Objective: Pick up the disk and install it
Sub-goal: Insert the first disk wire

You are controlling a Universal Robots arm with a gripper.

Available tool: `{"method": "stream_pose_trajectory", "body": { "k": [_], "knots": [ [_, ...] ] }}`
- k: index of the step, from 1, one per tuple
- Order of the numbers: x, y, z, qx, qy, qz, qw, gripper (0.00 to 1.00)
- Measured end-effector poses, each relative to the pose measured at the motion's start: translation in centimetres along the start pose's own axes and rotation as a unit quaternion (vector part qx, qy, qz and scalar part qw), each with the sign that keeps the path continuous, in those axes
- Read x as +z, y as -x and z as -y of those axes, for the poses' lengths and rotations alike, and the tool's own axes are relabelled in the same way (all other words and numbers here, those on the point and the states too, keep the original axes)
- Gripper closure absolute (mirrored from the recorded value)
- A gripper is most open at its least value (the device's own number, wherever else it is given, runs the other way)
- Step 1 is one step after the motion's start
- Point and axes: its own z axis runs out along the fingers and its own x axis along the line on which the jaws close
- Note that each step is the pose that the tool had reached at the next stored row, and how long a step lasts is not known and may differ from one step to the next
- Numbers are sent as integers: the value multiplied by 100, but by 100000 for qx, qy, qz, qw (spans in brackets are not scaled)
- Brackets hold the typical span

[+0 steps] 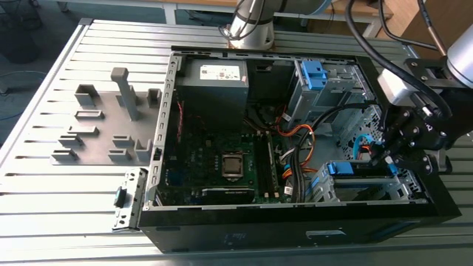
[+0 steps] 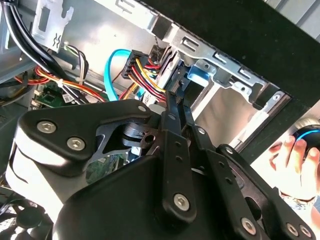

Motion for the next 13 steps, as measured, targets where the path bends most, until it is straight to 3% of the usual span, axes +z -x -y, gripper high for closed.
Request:
{"method": "stream_pose_trajectory", "body": {
  "k": [7, 13],
  "knots": [
    [17, 0, -2, 2, 4, 48, 100000, 84],
    [16, 1, 41, 0, 14, 236, 100000, 84]
  ]
}}
